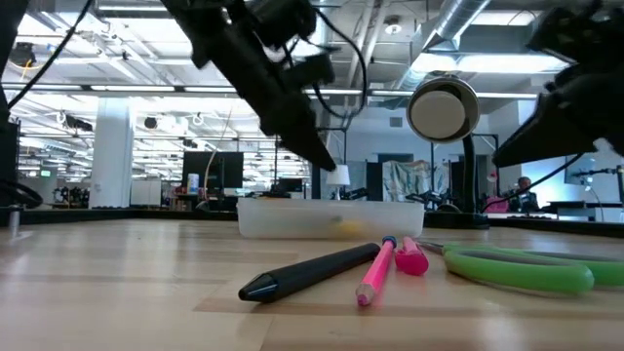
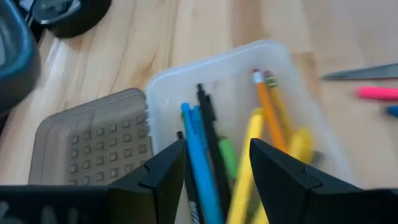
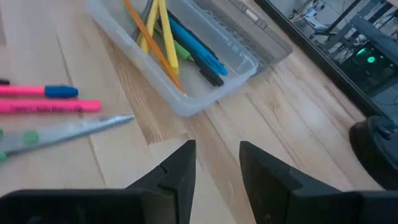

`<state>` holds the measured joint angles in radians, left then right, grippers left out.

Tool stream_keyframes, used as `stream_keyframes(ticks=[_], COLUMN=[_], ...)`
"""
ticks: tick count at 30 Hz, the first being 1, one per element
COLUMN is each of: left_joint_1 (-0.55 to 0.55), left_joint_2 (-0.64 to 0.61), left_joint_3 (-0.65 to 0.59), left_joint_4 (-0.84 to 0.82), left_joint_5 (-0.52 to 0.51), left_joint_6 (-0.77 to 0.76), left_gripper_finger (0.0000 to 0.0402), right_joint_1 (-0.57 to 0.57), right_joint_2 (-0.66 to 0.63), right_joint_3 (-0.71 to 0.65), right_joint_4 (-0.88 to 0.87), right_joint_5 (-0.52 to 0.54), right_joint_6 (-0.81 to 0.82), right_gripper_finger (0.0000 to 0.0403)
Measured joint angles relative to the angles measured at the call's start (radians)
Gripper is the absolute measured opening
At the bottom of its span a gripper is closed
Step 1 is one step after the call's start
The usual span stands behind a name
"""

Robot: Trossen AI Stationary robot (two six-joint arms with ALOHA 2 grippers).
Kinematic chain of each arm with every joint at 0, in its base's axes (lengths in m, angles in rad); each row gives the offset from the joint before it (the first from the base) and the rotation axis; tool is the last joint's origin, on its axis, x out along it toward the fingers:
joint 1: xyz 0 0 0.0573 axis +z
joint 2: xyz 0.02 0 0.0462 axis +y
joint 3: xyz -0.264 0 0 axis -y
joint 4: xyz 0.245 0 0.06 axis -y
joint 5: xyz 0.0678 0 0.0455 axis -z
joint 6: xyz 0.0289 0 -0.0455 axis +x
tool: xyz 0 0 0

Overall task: Pick & place school supplies into a supply box
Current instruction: Put the green scissors into the transparent supply box

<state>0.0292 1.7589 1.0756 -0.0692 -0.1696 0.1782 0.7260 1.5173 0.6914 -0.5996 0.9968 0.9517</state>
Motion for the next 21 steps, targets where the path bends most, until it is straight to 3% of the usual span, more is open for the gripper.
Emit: stream_keyframes(ticks=[5, 11, 21], left_joint_1=[-0.090, -0.246, -0.536], left_joint_2=[-0.099, -0.178, -0.169], left_joint_3=[0.000, 0.000, -0.042], left_joint_4=[-0.104, -0.213, -0.180], left_joint_5=[-0.056, -0.137, -0.441], left_joint_6=[-0.007, -0.074, -0.213], left_gripper_finger=[0.0176, 0.0177, 0.0177], right_joint_1=[-0.068, -0.126, -0.154], right_joint_2=[0.000, 0.000, 0.007], right_joint_3=[0.000, 0.000, 0.001], right_joint_4=[0.186, 0.440, 0.540], right_joint_5=[-0.073, -0.279, -0.515], right_joint_6=[-0.185, -0.434, -0.428], right_gripper_finger=[0.0118, 0.0118, 0.0118])
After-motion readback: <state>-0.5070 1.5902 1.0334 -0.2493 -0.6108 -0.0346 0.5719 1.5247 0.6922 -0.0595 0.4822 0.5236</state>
